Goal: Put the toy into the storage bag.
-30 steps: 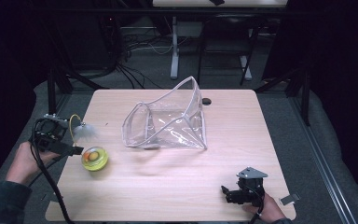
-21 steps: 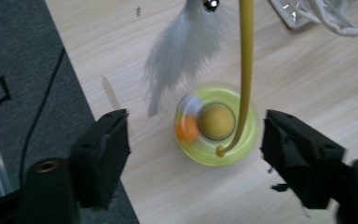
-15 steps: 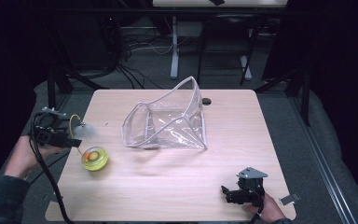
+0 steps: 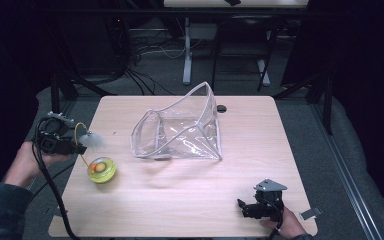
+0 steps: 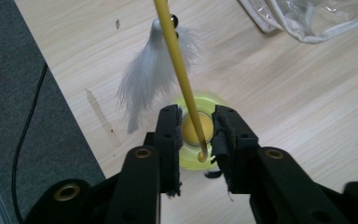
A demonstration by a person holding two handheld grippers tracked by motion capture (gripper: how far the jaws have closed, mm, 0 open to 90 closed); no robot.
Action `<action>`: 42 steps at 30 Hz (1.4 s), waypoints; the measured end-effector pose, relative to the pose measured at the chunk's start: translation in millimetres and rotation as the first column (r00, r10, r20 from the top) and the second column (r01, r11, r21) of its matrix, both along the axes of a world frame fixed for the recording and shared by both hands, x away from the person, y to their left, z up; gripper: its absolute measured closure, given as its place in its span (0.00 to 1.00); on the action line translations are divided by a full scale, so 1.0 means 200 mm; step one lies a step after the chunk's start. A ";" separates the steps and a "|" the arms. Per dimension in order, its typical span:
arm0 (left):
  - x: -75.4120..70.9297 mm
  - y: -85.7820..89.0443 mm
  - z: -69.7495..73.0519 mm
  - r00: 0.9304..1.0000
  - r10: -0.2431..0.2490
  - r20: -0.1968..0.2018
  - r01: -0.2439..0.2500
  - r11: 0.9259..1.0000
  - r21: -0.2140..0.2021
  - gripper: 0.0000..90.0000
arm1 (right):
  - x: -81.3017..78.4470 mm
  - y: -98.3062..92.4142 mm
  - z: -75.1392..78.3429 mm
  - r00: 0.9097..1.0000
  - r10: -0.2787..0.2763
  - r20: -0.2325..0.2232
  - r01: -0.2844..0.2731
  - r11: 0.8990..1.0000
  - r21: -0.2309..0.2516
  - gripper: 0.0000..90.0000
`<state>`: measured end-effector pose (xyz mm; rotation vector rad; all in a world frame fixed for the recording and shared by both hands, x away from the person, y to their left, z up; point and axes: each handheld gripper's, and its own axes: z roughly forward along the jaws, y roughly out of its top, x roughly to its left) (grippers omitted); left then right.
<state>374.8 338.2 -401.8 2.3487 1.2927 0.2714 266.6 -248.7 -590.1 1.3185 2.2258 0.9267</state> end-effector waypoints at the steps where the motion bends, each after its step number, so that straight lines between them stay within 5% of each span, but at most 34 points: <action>1: 0.00 0.00 0.00 1.000 0.000 0.000 0.000 1.000 0.003 0.83 | 0.00 0.00 0.00 1.000 -0.002 0.002 0.002 1.000 -0.001 0.00; 8: -0.01 0.00 0.01 1.000 -0.002 0.003 0.002 1.000 -0.004 0.97 | 0.00 0.00 0.00 1.000 -0.002 0.002 0.002 1.000 -0.001 0.00; 24: 0.02 -0.08 0.06 0.998 -0.068 -0.017 0.069 0.994 0.080 0.98 | 0.00 0.00 0.00 1.000 0.000 0.001 0.000 1.000 0.000 0.00; 42: 0.03 -0.08 0.18 0.996 -0.086 -0.004 0.086 0.992 0.097 0.98 | 0.00 0.00 0.00 1.000 0.001 0.000 -0.001 1.000 -0.006 0.00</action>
